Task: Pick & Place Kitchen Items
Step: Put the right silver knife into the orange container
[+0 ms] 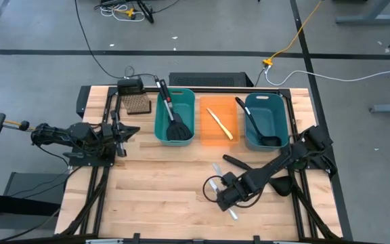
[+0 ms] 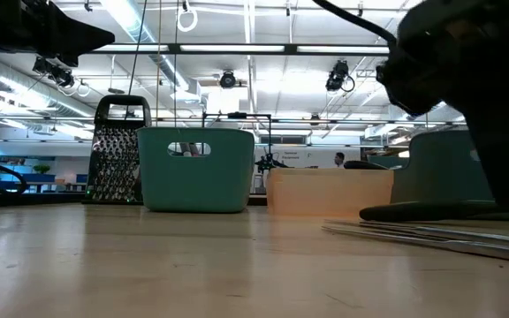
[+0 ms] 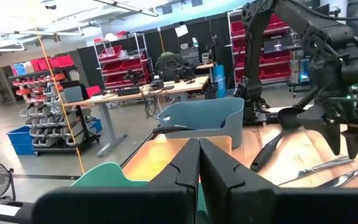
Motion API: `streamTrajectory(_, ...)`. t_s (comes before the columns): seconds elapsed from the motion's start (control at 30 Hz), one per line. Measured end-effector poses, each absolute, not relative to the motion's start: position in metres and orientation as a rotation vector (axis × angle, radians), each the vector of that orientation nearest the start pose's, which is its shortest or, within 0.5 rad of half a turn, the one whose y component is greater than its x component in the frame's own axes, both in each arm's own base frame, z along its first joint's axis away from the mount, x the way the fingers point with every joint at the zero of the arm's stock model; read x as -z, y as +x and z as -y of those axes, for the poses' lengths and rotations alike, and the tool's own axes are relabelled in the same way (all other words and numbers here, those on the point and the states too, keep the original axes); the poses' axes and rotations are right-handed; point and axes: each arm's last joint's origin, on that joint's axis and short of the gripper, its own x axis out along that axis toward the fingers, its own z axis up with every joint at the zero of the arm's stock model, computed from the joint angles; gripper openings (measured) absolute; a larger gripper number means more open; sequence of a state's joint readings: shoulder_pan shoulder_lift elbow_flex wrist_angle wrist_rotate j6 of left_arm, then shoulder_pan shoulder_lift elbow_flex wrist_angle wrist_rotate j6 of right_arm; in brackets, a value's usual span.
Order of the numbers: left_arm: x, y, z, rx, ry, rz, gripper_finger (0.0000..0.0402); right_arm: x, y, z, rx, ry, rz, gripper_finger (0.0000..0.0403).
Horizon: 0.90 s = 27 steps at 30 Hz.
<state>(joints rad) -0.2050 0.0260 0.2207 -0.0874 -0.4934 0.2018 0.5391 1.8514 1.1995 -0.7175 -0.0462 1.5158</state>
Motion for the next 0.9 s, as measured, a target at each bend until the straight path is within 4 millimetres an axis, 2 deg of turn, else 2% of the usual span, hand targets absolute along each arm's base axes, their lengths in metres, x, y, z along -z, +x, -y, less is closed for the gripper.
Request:
streamTrajectory(0.53, -0.227, 0.079, 0.002, -0.297, 0.165, 0.071, 0.0018, -0.135, 0.292, -0.187, 0.649, 0.866, -1.460, 0.0152)
streamTrajectory(0.9, -0.226, 0.079, 0.002, -0.297, 0.167, 0.069, 0.0018, -0.134, 0.287, -0.186, 0.677, 0.800, -1.491, 0.0152)
